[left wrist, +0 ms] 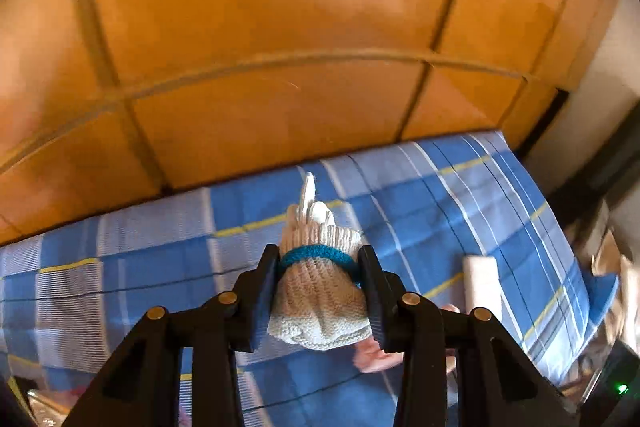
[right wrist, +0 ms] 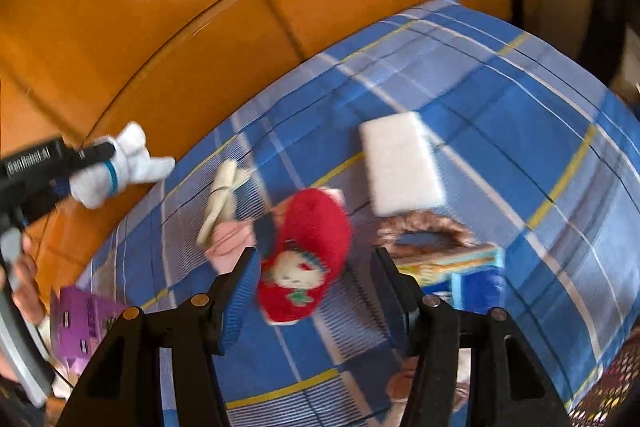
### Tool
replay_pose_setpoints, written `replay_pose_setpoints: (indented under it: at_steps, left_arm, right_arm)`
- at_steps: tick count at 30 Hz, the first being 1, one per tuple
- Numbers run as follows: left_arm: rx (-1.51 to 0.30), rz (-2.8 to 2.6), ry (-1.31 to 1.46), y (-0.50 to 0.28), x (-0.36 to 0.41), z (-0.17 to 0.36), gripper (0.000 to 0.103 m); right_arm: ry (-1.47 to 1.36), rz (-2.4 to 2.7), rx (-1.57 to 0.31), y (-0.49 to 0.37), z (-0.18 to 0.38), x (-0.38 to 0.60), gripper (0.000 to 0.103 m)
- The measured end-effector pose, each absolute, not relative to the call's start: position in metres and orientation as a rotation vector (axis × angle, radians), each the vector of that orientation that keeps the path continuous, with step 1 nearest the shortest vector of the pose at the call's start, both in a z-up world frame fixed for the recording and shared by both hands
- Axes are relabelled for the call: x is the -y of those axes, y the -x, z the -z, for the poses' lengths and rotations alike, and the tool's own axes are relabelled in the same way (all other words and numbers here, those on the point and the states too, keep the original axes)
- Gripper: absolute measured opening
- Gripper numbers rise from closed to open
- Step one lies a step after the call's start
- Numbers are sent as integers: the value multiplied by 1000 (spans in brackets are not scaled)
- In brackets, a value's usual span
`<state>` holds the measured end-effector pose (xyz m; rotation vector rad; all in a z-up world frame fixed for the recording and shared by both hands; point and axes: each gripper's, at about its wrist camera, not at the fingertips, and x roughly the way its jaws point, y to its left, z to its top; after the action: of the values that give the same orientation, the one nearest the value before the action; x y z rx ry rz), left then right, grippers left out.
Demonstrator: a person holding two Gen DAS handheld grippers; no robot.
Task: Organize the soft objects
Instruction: 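Grasp the white knit sock with the left gripper while the right grasps the beige mesh bag, then lower the white knit sock into the gold tray and open the left gripper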
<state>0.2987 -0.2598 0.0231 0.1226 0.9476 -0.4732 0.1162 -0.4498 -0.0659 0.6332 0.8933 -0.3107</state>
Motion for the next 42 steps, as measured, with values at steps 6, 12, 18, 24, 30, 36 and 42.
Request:
replay_pose_setpoints:
  at_steps: [6, 12, 18, 24, 30, 36, 42]
  left_arm:
    - [-925, 376, -53, -318, 214, -53, 40]
    - [-878, 239, -3, -335, 148, -86, 40]
    - [-821, 74, 45, -346, 54, -111, 40]
    - [-783, -139, 119, -336, -73, -118, 40]
    - [-775, -327, 215, -280, -200, -94, 40]
    - [-839, -410, 310, -193, -274, -34, 41]
    - [-917, -420, 344, -128, -289, 35, 41]
  right_arm:
    - [-546, 243, -929, -169, 58, 432, 57]
    - [-517, 209, -993, -236, 72, 419, 57]
    - [-482, 262, -1098, -281, 100, 409, 57]
    - [-483, 273, -1140, -298, 119, 398, 57]
    - [-389, 228, -1165, -316, 124, 363, 57]
    - [-286, 204, -1161, -314, 126, 328, 28]
    - [-186, 169, -1190, -302, 128, 299, 18]
